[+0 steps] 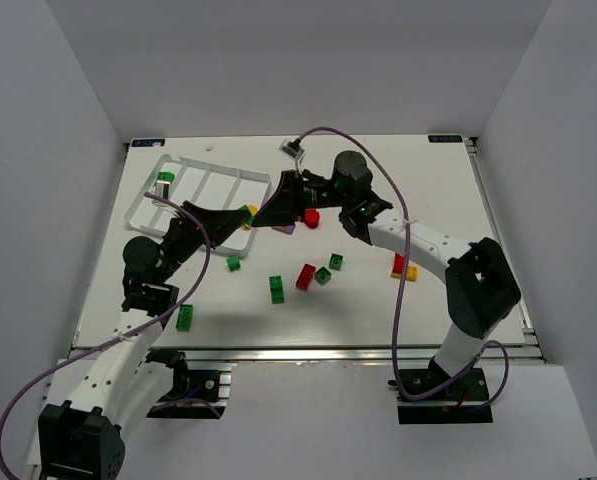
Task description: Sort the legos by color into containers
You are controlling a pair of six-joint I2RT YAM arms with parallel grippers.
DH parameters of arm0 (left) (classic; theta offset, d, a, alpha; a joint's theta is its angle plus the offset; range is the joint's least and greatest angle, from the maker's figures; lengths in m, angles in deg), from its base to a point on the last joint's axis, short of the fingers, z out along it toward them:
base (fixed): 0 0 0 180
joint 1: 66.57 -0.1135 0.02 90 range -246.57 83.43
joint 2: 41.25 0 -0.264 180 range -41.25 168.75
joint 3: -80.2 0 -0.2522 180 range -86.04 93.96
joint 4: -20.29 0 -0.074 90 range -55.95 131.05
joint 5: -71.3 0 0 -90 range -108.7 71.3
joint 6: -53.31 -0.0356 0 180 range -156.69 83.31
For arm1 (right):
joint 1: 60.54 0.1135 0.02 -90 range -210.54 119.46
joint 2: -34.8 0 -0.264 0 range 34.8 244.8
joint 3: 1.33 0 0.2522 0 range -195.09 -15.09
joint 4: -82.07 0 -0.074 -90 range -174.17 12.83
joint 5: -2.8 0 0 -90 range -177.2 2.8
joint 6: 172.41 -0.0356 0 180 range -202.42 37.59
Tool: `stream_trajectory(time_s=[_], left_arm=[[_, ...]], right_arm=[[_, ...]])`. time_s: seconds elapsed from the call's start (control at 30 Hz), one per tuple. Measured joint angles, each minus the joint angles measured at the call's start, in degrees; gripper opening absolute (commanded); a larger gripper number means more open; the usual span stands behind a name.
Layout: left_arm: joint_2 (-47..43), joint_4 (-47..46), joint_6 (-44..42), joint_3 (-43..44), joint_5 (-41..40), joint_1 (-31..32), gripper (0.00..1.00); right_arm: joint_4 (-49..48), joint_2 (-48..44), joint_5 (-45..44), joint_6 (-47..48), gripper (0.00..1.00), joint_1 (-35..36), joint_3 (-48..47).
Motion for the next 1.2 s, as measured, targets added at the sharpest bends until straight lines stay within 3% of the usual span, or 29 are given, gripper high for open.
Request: stream_trajectory(time_s=[0.27, 0.47, 0.5, 0.67, 0.73, 0.93, 1.2], left_arm=[[0.0, 0.0, 0.3, -0.2, 0.0, 0.0, 0.19], [-0.1, 0.0, 0.3, -0.9, -0.4, 0.0, 0.23], [-0.2, 0.0, 0.3, -0.9, -0.5, 0.0, 0.28], [-0.4, 0.4, 0.3, -0.9, -0.8, 0.0, 0.48], [-0.8, 1.3, -0.2, -0.9, -1.0, 0.0, 0.55], [-1.7, 7.5, -2.9, 1.6, -1.9, 0.0, 0.64], [-1.8, 12.5, -5.7, 3.4, -2.1, 0.0, 0.65]], right_arm=[[0.0, 0.3, -0.4, -0.5, 0.58, 0.5, -0.2], [-0.6, 0.7, -0.3, -1.3, 0.31, 0.7, -0.3], [-0.9, 0.7, -0.3, -1.7, 0.23, 0.7, -0.3], [-1.3, 0.8, -0.1, -1.8, 0.08, 0.7, -0.3], [-1.2, 0.8, 0.2, -1.5, 0.07, 0.7, -0.3], [0.0, 0.7, 0.9, 2.4, 0.02, 0.5, -0.1], [1.1, -0.2, 1.4, 4.1, 0.0, -0.6, 2.4]])
